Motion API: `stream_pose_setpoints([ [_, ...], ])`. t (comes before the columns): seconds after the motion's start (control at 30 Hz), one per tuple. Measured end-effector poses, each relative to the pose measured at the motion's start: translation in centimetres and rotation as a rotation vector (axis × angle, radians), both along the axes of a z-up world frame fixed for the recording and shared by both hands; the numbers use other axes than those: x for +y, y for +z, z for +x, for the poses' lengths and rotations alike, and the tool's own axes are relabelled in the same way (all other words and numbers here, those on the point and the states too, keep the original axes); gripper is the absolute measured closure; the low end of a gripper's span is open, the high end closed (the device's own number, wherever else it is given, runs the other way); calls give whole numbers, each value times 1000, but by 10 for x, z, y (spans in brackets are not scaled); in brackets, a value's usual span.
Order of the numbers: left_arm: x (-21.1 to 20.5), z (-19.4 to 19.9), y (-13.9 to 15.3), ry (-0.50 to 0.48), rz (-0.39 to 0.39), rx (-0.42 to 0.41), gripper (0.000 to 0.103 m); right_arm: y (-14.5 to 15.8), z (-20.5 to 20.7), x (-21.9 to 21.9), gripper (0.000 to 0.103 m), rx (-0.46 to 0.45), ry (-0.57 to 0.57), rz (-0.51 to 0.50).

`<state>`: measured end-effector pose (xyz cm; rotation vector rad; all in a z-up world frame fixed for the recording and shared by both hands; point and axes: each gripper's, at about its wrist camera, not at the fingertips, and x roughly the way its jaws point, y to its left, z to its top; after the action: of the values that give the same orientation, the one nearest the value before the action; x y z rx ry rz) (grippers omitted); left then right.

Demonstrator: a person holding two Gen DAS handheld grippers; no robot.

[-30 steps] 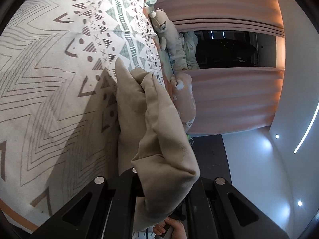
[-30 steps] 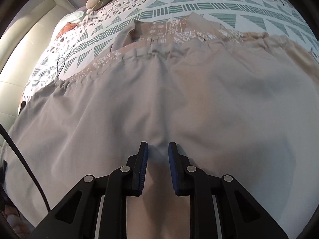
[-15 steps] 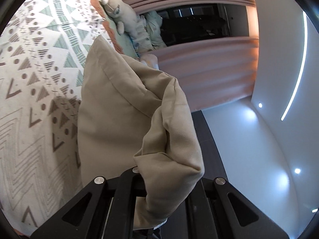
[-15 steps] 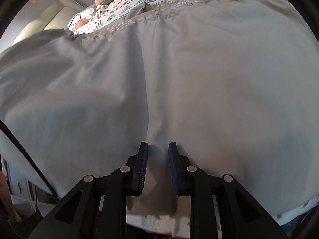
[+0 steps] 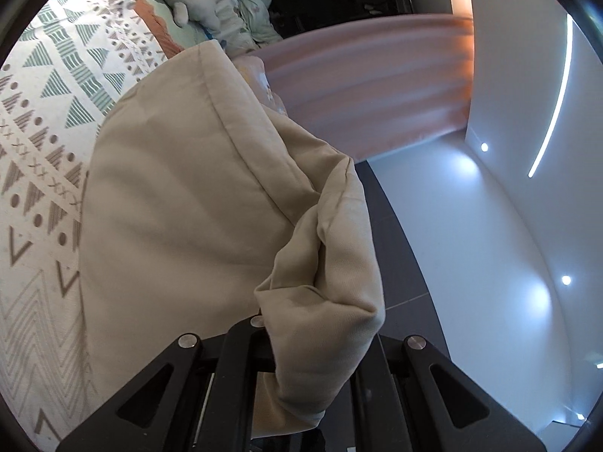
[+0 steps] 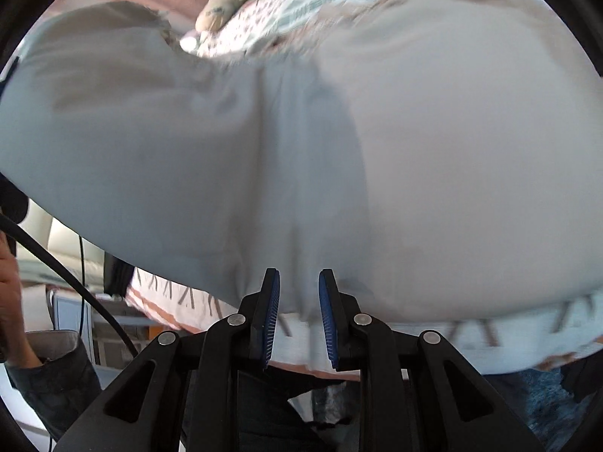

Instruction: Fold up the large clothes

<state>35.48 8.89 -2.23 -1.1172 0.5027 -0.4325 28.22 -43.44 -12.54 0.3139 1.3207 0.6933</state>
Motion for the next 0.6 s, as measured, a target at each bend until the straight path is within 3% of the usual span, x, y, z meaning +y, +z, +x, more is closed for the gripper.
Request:
stream_pose_setpoints([
  [0.1,-23,15,-1,-37,17,15,95,7,7,-37,79,-26,-66,17],
  [0.17,-40,26,-2,-64,23,26,95,11,13,-60,54,-47,-119,32],
  [0.2,-47,31,-3,-78,25,31,95,13,12,-71,49,-57,-146,37],
  [0.57,-157,85,-55,-267,59,177,95,0,12,-177,47,-47,-419,80],
  [0.6,-166,88,-62,-283,68,193,95,0,3,-201,47,-43,-433,83],
])
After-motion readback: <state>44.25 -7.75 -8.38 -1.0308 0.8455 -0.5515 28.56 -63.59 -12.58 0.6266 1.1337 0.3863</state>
